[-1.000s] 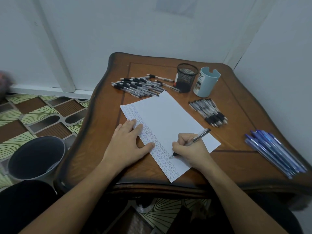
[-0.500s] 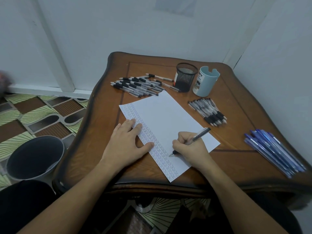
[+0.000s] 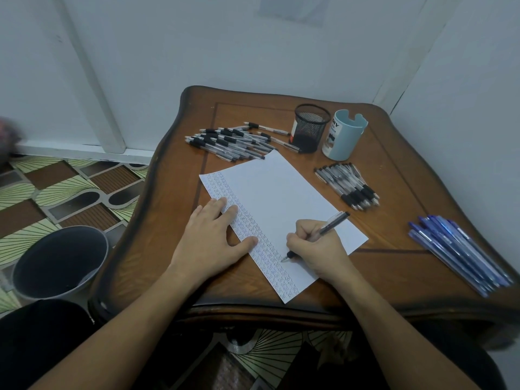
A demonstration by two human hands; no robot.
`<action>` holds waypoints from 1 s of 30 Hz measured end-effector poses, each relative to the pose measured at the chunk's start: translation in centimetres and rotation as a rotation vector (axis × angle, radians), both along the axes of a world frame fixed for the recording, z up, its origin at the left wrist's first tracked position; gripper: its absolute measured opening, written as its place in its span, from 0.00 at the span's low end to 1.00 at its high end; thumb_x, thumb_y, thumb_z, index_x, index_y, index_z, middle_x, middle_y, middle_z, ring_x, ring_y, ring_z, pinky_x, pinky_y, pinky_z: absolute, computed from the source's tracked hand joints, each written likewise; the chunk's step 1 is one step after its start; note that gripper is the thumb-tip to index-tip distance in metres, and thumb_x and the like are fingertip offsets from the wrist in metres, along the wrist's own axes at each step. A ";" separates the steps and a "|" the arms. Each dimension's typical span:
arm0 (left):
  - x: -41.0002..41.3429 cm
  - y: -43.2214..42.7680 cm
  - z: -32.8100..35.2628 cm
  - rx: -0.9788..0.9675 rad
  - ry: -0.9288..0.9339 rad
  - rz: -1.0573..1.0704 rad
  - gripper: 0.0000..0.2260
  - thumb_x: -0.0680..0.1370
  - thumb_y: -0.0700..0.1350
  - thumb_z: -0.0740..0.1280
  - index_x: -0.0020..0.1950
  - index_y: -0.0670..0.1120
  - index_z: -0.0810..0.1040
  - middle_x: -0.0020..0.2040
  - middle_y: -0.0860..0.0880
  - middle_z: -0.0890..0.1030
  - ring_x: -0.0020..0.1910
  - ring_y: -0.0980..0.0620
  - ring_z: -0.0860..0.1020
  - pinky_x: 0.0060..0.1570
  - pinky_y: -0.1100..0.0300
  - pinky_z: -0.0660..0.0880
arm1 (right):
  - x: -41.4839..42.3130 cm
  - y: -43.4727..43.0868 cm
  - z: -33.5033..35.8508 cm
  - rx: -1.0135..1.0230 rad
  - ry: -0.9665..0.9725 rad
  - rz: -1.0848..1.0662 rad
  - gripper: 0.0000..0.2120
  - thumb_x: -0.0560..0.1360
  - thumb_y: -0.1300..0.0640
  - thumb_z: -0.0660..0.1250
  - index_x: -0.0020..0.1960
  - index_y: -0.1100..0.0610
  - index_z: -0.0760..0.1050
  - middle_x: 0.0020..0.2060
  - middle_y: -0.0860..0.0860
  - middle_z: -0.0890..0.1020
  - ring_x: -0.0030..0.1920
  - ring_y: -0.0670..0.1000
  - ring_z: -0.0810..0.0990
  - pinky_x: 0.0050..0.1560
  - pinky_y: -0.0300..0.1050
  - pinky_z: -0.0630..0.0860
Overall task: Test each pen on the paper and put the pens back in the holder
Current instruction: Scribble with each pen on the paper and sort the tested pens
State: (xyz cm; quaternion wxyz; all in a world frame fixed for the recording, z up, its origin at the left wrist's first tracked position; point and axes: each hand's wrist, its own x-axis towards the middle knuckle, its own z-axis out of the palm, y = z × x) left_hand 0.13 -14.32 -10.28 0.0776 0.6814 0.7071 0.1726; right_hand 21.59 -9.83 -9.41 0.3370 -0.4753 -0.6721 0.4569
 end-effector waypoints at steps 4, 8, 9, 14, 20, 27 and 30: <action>0.1 0.0 0.0 0.012 -0.009 0.002 0.42 0.67 0.74 0.48 0.74 0.50 0.66 0.76 0.48 0.62 0.76 0.51 0.56 0.74 0.53 0.46 | 0.1 0.1 0.0 -0.020 0.006 -0.001 0.18 0.65 0.59 0.65 0.25 0.52 0.58 0.25 0.53 0.63 0.27 0.48 0.73 0.31 0.41 0.71; 0.0 0.0 -0.1 0.010 -0.010 0.002 0.43 0.67 0.74 0.48 0.74 0.50 0.66 0.76 0.48 0.62 0.76 0.51 0.56 0.74 0.53 0.46 | 0.3 0.3 -0.3 -0.019 0.051 -0.026 0.20 0.67 0.60 0.67 0.24 0.51 0.58 0.26 0.55 0.63 0.29 0.52 0.76 0.33 0.44 0.72; 0.1 0.0 0.0 0.009 -0.012 0.001 0.43 0.67 0.74 0.48 0.74 0.50 0.66 0.76 0.48 0.61 0.76 0.51 0.56 0.74 0.53 0.45 | 0.3 0.3 -0.3 -0.020 0.055 -0.024 0.21 0.68 0.62 0.67 0.24 0.51 0.59 0.25 0.54 0.63 0.28 0.51 0.77 0.33 0.44 0.72; 0.0 -0.1 0.2 0.001 -0.008 -0.001 0.43 0.67 0.74 0.47 0.74 0.51 0.65 0.77 0.48 0.61 0.76 0.51 0.56 0.74 0.54 0.45 | 0.1 0.4 0.1 -0.043 0.085 0.019 0.20 0.80 0.53 0.67 0.31 0.57 0.70 0.26 0.50 0.78 0.31 0.49 0.81 0.36 0.41 0.74; 0.0 0.0 0.1 -0.004 0.017 -0.002 0.43 0.67 0.74 0.46 0.75 0.52 0.64 0.77 0.49 0.60 0.76 0.51 0.55 0.73 0.55 0.44 | 0.2 0.1 1.0 -0.076 0.014 0.086 0.25 0.69 0.35 0.66 0.34 0.57 0.73 0.31 0.52 0.83 0.35 0.53 0.85 0.40 0.42 0.77; 0.0 0.0 0.1 0.000 0.024 0.002 0.43 0.67 0.74 0.46 0.75 0.52 0.63 0.77 0.50 0.59 0.76 0.52 0.54 0.70 0.58 0.41 | -0.6 -0.2 0.0 0.004 0.014 -0.028 0.25 0.74 0.66 0.68 0.26 0.52 0.57 0.23 0.45 0.61 0.24 0.42 0.68 0.28 0.37 0.69; 0.0 -0.1 0.1 -0.003 0.021 0.002 0.43 0.67 0.74 0.46 0.75 0.52 0.64 0.77 0.50 0.60 0.76 0.52 0.55 0.71 0.57 0.42 | -0.5 -0.5 0.0 0.029 0.006 -0.003 0.24 0.70 0.62 0.68 0.26 0.51 0.56 0.24 0.45 0.59 0.27 0.44 0.62 0.29 0.40 0.65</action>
